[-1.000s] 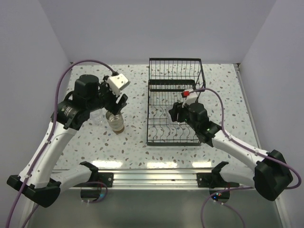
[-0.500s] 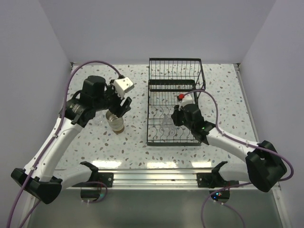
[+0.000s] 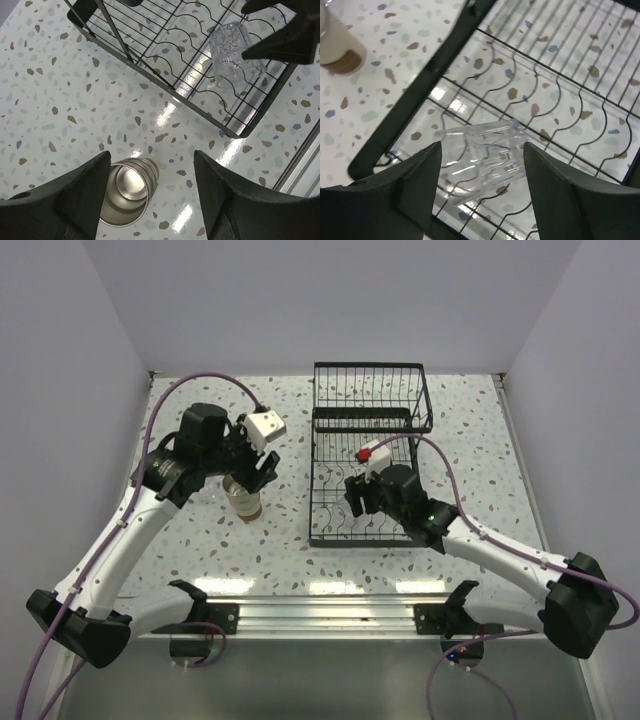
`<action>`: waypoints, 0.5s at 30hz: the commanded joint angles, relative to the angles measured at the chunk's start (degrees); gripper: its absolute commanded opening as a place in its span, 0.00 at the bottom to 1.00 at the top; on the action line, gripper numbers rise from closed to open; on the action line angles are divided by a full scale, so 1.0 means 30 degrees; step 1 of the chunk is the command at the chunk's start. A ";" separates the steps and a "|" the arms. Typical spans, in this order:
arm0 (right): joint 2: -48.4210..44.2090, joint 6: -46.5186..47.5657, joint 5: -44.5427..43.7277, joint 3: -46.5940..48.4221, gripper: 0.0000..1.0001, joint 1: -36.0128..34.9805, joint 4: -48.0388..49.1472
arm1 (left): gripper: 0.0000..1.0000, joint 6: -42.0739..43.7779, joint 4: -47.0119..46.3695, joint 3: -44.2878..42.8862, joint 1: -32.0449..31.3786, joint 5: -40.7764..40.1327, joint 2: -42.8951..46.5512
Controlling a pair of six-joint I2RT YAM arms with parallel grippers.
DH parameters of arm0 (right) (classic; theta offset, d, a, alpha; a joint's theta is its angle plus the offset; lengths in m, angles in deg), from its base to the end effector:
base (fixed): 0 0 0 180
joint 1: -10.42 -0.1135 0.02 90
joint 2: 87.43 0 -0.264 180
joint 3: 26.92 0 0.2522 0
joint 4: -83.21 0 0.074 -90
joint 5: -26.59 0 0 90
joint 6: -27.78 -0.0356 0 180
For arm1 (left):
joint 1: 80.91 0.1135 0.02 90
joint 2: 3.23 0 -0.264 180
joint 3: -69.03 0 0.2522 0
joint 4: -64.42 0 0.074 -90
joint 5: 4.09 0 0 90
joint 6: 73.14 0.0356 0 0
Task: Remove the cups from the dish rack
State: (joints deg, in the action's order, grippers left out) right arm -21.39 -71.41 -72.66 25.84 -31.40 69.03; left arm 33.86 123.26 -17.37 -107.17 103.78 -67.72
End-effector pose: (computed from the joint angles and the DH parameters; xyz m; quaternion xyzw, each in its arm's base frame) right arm 0.1939 0.1658 0.2465 -0.1992 0.8294 0.1606 0.4966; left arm 0.1983 -0.1100 0.3811 0.3903 0.7960 -0.1741 0.4287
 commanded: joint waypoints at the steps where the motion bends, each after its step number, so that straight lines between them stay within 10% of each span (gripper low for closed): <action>1: -0.0598 0.2971 -0.1833 0.1236 0.71 -0.2752 -0.1701 | 0.71 0.0371 -0.0466 0.0103 0.0053 0.0547 0.0110; 15: 0.3266 0.5760 -0.7168 0.2614 0.74 -0.5893 -0.3698 | 0.72 0.0810 -0.0056 -0.0307 0.0053 0.0812 0.0666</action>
State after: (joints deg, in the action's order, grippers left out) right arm -13.92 -55.94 -91.02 30.98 -48.93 58.23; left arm 35.19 123.53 -17.18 -107.17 105.23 -67.21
